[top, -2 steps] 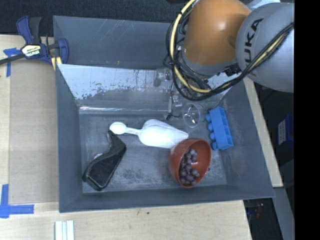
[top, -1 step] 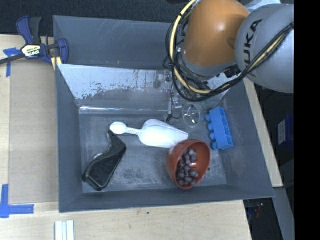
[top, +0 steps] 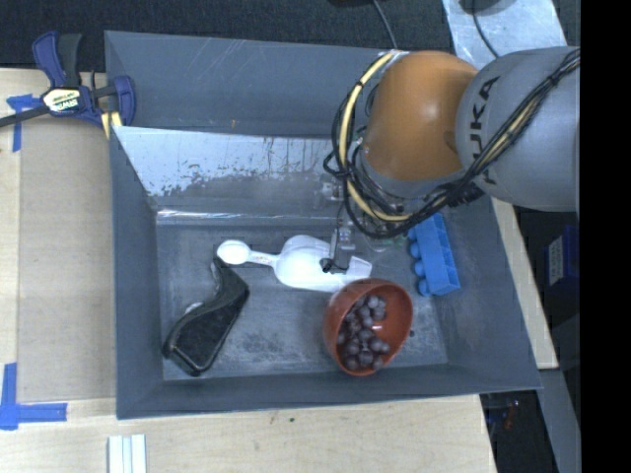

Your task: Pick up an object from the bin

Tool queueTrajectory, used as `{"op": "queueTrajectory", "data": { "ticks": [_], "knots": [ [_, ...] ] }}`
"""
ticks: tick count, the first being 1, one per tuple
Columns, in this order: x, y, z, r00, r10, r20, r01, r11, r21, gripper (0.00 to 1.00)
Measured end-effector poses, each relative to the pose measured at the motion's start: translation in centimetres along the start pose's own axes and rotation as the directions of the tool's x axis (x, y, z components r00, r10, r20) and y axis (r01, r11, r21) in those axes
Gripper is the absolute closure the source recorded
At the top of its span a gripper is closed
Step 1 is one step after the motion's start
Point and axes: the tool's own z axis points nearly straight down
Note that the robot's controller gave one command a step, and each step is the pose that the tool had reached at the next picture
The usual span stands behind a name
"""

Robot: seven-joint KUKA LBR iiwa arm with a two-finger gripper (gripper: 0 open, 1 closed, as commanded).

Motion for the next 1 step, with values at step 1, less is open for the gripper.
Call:
{"op": "queueTrajectory", "data": {
  "ticks": [1],
  "knots": [
    [-0.82, -1.37, 2.17, 0.999, -0.037, 0.003, 0.037, 0.999, 0.000, 0.00]
  ]
}}
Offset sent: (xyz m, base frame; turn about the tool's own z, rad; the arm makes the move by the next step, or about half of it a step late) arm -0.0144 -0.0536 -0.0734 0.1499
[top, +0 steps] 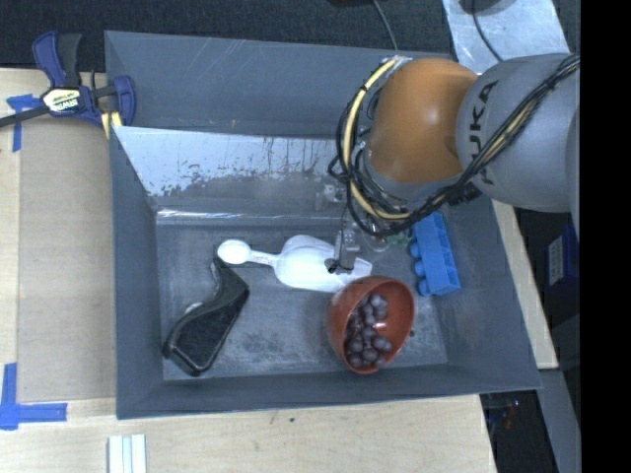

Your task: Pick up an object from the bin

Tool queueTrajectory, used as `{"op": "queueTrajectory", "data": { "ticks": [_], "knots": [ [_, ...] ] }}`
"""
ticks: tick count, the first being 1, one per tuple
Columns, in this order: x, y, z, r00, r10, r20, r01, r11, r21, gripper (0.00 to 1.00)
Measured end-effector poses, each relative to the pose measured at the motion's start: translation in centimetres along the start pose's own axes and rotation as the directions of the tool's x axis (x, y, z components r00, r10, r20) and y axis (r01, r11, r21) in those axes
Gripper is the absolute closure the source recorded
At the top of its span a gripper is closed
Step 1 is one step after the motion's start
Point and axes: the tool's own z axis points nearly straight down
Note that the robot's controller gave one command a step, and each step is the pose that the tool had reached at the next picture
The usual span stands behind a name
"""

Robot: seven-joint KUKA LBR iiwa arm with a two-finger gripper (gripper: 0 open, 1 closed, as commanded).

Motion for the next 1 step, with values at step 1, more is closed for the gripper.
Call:
{"op": "queueTrajectory", "data": {
  "ticks": [1],
  "knots": [
    [2.05, -3.42, 4.29, 0.987, 0.161, 0.005, -0.161, 0.987, -0.002, 0.00]
  ]
}}
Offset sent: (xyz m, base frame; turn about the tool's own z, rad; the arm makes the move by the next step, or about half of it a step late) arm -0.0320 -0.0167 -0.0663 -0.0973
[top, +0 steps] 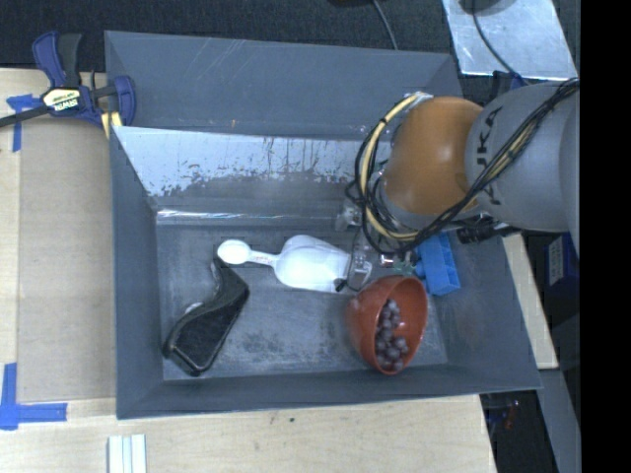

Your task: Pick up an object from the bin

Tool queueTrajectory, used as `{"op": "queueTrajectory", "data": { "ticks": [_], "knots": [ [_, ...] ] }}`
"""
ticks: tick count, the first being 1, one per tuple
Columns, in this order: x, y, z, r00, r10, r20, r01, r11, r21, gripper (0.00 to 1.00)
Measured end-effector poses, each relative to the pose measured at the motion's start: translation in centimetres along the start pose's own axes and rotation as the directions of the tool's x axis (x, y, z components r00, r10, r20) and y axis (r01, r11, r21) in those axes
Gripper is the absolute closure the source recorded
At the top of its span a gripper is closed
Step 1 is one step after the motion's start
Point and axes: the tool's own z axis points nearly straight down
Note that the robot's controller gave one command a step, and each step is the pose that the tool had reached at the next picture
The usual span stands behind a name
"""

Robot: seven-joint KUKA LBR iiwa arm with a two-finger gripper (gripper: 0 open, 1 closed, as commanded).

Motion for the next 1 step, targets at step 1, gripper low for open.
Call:
{"op": "queueTrajectory", "data": {
  "ticks": [1],
  "knots": [
    [1.47, 1.45, 2.01, 0.967, -0.253, 0.003, 0.253, 0.967, 0.001, 1.00]
  ]
}}
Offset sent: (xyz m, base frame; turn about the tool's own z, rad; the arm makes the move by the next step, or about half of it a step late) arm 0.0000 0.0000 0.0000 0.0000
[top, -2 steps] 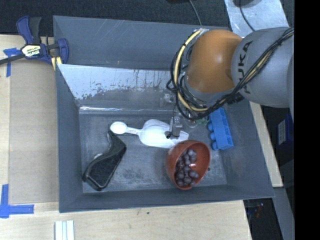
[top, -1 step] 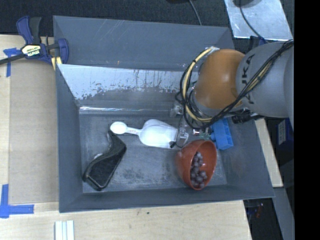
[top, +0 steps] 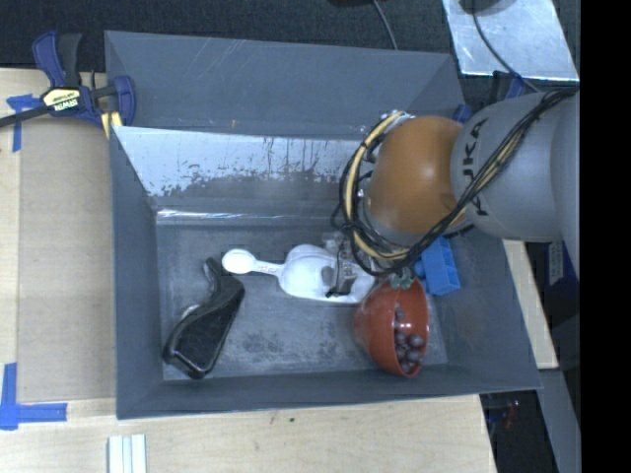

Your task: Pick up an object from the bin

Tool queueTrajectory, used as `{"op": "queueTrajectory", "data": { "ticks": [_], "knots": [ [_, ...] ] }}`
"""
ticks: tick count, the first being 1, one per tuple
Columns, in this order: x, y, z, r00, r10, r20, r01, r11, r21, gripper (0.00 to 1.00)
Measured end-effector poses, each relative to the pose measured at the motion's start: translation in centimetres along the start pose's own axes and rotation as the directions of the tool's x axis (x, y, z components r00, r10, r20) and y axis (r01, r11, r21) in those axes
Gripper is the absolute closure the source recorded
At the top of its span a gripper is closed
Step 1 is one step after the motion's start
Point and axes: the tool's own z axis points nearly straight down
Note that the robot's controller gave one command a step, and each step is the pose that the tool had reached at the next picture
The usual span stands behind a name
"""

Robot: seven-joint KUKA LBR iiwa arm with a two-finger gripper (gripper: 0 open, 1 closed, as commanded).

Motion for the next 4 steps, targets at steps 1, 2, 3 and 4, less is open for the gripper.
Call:
{"op": "queueTrajectory", "data": {
  "ticks": [1, 2, 3, 4],
  "knots": [
    [0.0, 0.0, 0.0, 1.000, 0.000, 0.000, 0.000, 1.000, 0.000, 1.00],
    [4.1, 0.8, 0.1, 0.987, -0.163, 0.010, 0.163, 0.987, 0.002, 1.00],
    [0.1, 0.8, 0.0, 1.000, -0.010, 0.008, 0.010, 1.000, 0.001, 1.00],
    [1.6, 1.6, -9.4, 0.994, -0.108, -0.001, 0.108, 0.994, 0.000, 1.00]
  ]
}}
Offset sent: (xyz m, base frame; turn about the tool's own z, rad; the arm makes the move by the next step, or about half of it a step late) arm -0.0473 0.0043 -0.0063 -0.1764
